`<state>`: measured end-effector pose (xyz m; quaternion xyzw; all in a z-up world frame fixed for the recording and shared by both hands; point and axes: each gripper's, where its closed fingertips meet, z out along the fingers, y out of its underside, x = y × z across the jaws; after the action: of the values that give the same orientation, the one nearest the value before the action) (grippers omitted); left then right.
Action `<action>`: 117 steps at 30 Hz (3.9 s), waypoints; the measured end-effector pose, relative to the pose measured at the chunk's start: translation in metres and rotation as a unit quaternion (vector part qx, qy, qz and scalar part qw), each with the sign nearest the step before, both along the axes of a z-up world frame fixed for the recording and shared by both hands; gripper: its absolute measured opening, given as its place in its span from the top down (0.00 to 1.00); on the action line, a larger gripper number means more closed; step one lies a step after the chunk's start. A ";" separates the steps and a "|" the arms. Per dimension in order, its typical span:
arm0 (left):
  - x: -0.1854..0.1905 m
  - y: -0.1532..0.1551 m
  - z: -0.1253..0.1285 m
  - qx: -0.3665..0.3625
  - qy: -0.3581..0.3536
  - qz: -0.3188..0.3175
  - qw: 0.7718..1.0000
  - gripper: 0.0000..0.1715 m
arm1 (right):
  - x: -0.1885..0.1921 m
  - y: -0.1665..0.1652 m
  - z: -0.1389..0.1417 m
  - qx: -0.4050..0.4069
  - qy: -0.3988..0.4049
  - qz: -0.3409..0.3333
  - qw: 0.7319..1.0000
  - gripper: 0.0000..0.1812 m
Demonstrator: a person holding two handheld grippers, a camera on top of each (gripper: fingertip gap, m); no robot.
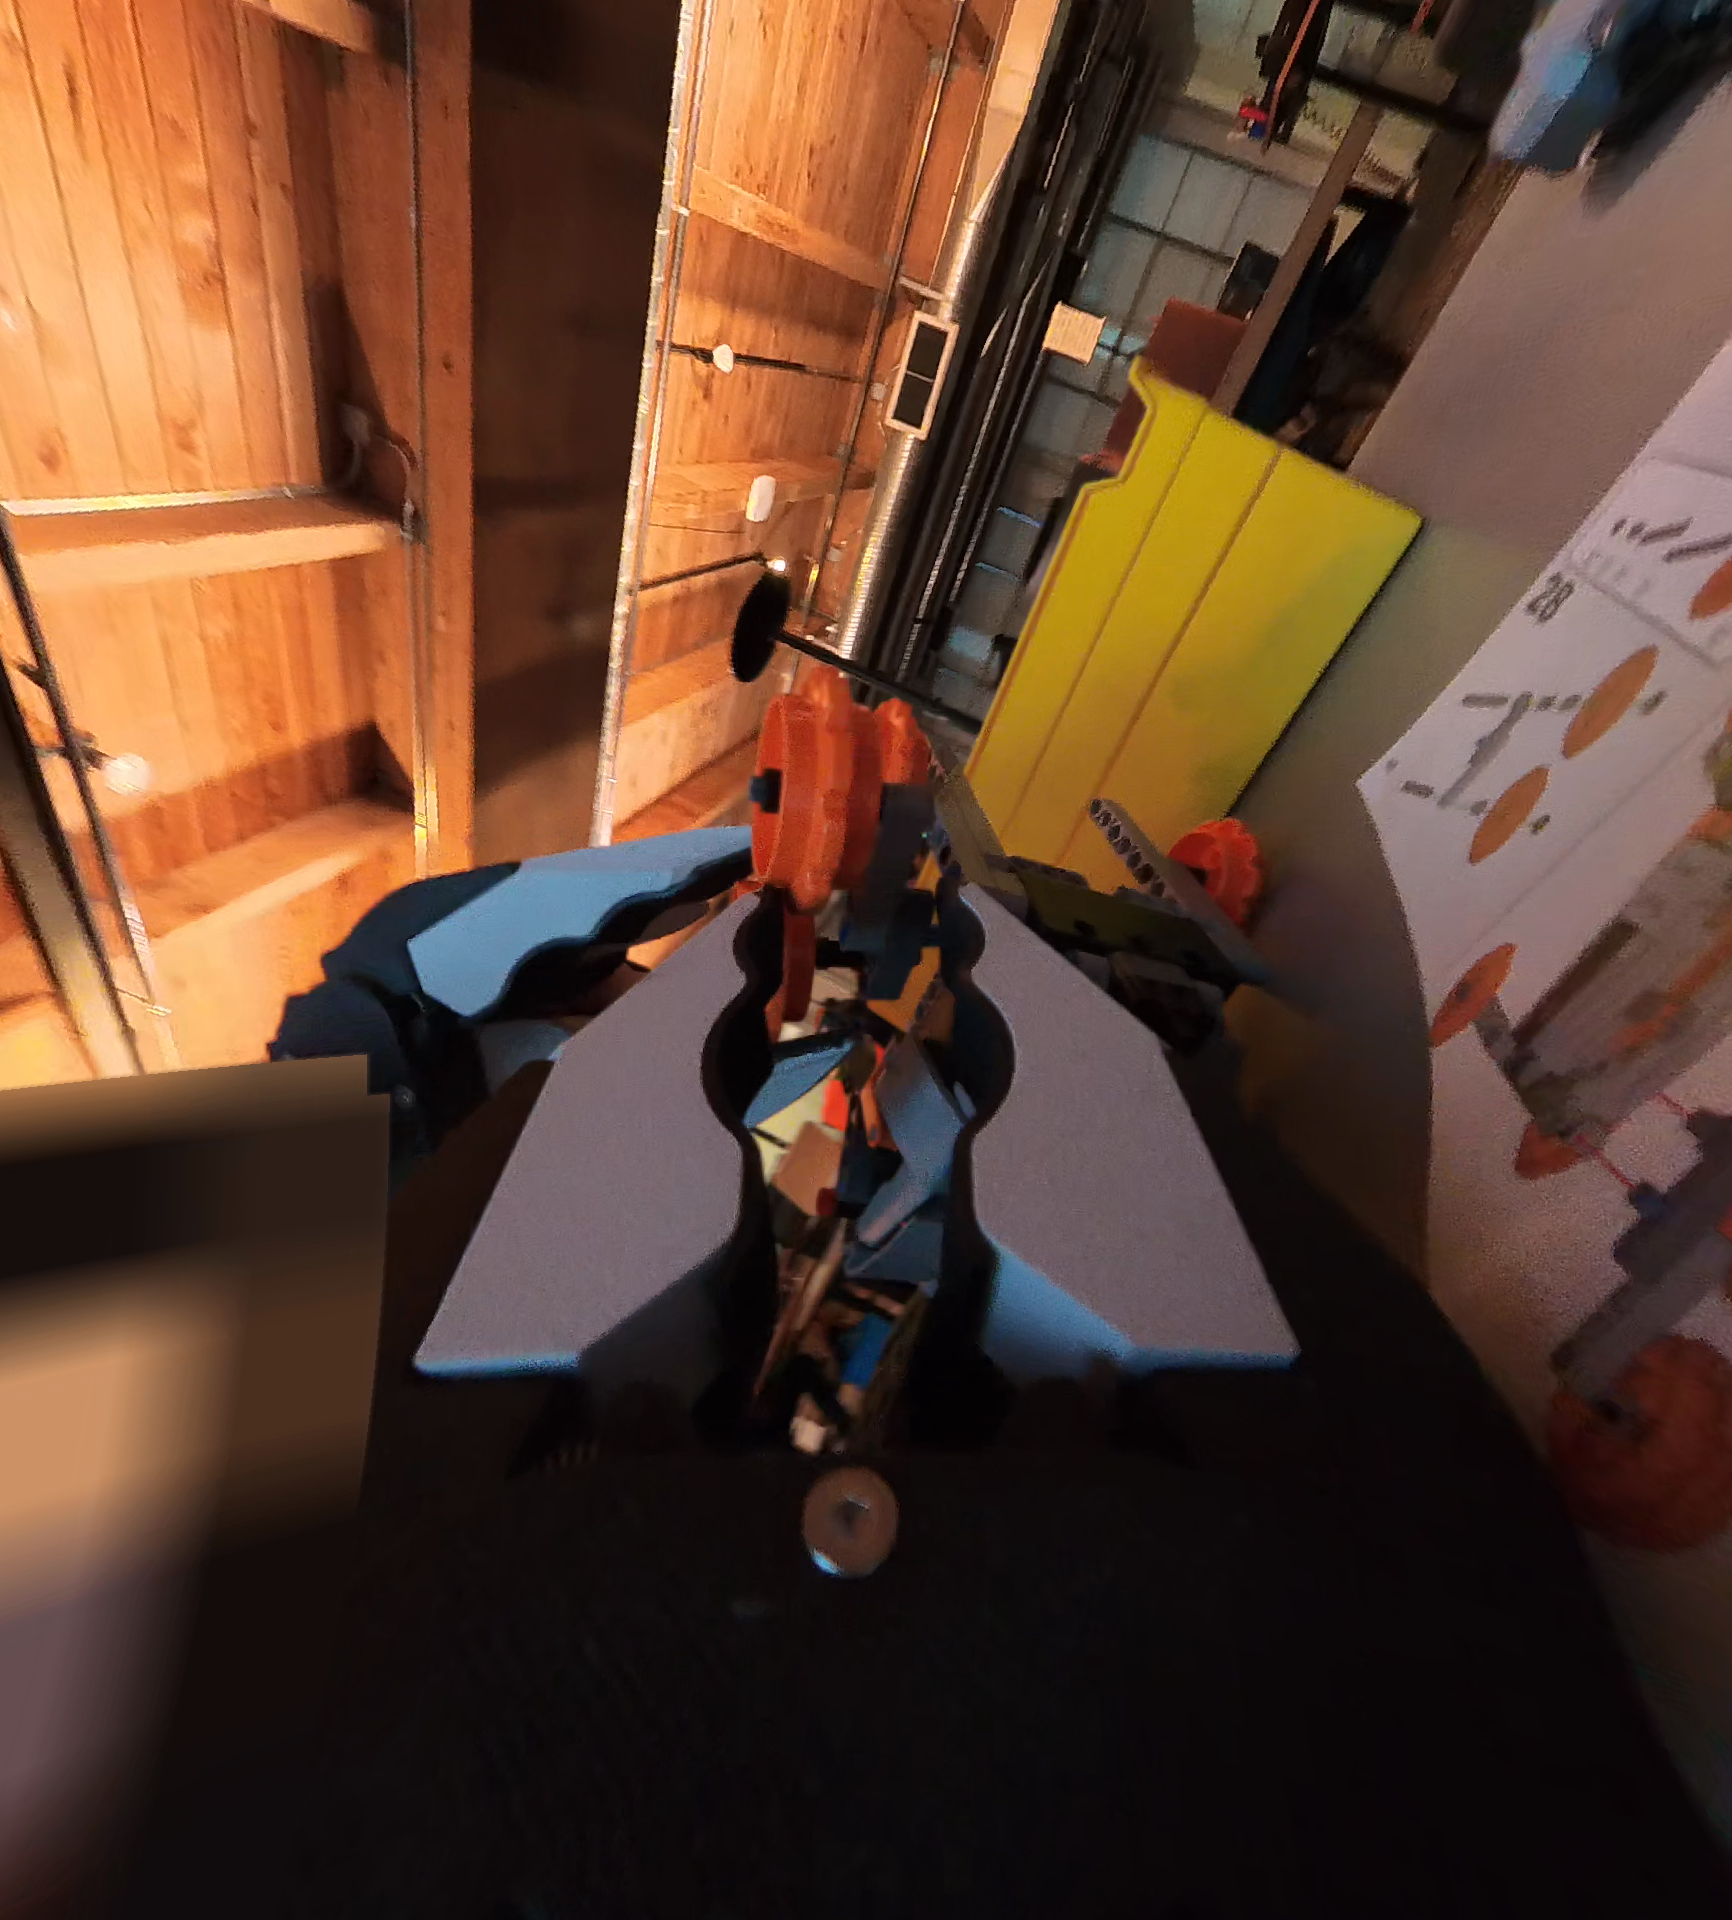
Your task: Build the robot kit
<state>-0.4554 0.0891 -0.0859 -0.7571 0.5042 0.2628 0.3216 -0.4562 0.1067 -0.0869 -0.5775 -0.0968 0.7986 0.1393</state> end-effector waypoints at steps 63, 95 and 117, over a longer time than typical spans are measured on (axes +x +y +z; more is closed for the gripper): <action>0.062 -0.015 0.034 -0.542 -0.269 0.082 0.792 0.79 | 0.037 -0.059 0.047 0.179 0.121 0.226 0.950 0.91; 0.043 -0.003 0.056 -0.242 -0.611 -0.008 0.753 0.88 | 0.046 -0.015 0.065 0.213 0.128 0.038 0.968 0.96; 0.064 -0.013 0.042 -0.325 -0.583 -0.011 0.744 0.97 | 0.040 -0.023 0.062 0.160 0.134 0.070 0.976 0.88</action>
<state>-0.3914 0.0756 -0.0441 -0.8157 0.2820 -0.4135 0.2902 -0.4164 0.0841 -0.0250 -0.4274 -0.2437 0.8507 0.1852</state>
